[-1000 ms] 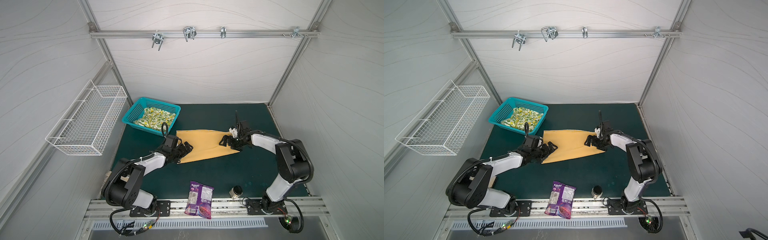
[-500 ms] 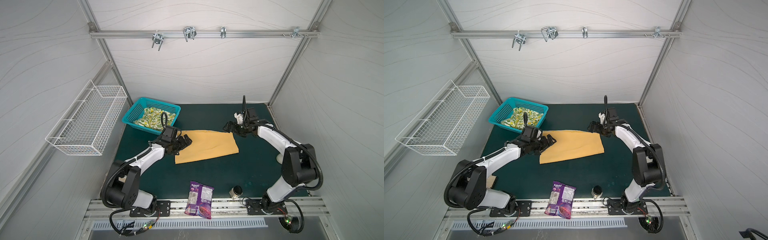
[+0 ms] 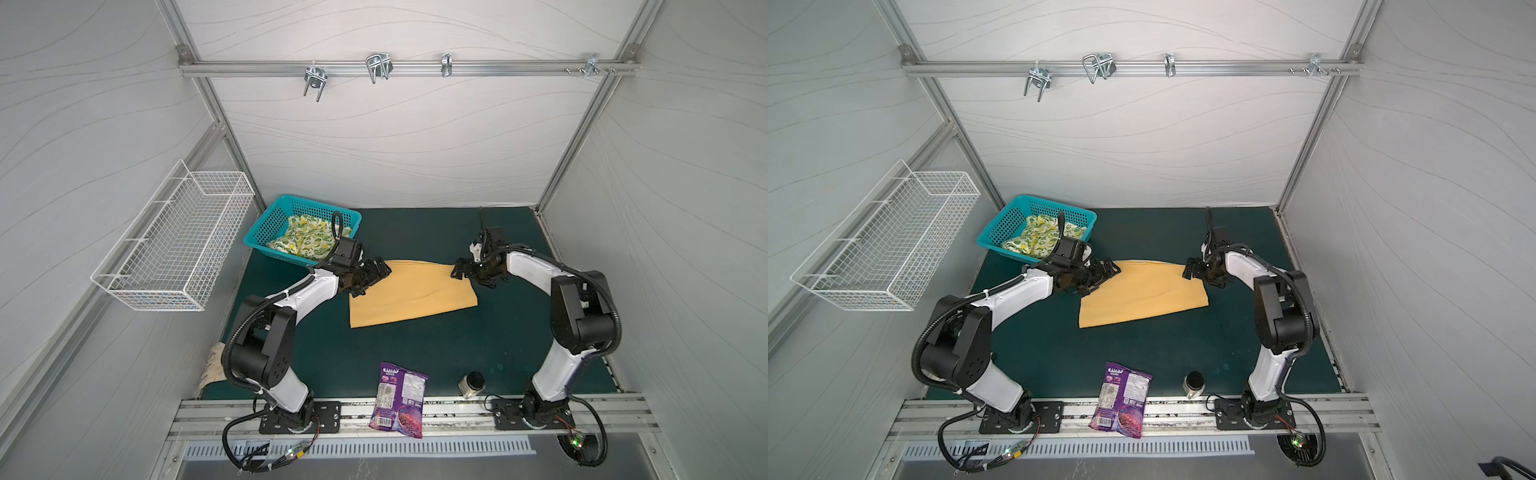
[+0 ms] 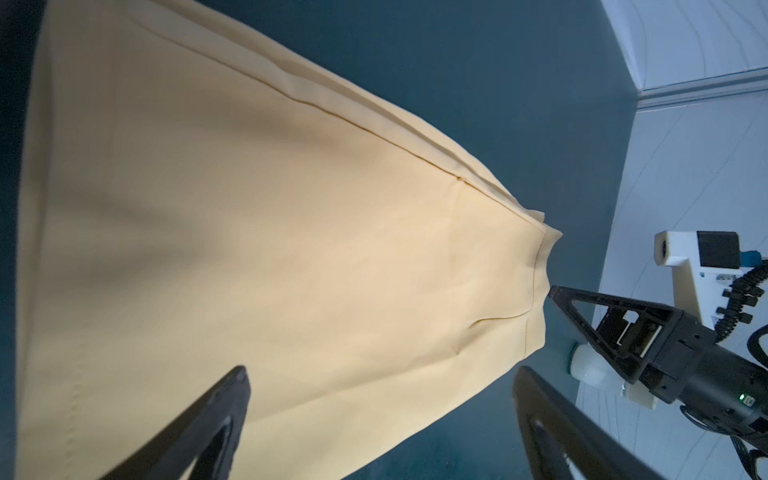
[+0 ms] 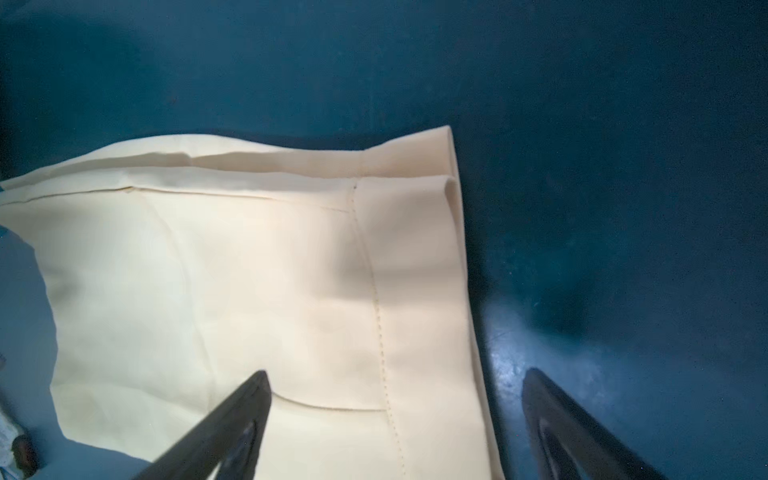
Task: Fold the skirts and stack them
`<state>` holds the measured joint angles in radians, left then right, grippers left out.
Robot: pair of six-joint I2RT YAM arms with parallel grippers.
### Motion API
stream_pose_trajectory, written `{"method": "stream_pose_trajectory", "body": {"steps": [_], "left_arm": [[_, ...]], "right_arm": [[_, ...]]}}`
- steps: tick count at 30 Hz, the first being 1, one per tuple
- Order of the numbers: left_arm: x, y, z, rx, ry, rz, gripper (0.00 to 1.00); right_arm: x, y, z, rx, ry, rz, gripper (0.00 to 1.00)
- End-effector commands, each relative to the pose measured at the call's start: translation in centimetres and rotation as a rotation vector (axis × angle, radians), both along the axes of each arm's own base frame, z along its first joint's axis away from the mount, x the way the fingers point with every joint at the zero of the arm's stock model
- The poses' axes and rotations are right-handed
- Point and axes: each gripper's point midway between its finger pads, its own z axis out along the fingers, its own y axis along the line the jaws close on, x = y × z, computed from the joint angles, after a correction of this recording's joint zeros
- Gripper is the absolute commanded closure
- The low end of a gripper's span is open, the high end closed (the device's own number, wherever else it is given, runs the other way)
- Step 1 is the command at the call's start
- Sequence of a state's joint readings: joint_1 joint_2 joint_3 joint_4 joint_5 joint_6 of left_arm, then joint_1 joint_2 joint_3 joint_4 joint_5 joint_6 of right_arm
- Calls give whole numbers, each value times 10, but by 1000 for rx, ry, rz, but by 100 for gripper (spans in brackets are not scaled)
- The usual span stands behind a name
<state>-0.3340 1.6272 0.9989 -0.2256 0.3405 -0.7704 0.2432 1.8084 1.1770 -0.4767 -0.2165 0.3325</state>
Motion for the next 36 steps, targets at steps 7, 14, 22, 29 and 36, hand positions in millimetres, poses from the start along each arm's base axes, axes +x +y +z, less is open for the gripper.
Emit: {"method": "stream_pose_trajectory", "body": {"steps": [7,14,22,29,36], "left_arm": [[25,-23,-1,-127,-15,-10,1],[25,-21,-25,-106,31,6,1],[22,-17,-46,-76,71,22,1],[18,-14,-56,-64,86,27,1],[14,-13,-58,-59,90,22,1]], "right_arm": [[-19,2,-33,63,99,-13,15],[-31,6,-42,101,133,-22,21],[-41,15,-50,131,162,-15,33],[-42,18,-54,144,179,-18,38],[-42,14,-60,130,193,-32,64]]}}
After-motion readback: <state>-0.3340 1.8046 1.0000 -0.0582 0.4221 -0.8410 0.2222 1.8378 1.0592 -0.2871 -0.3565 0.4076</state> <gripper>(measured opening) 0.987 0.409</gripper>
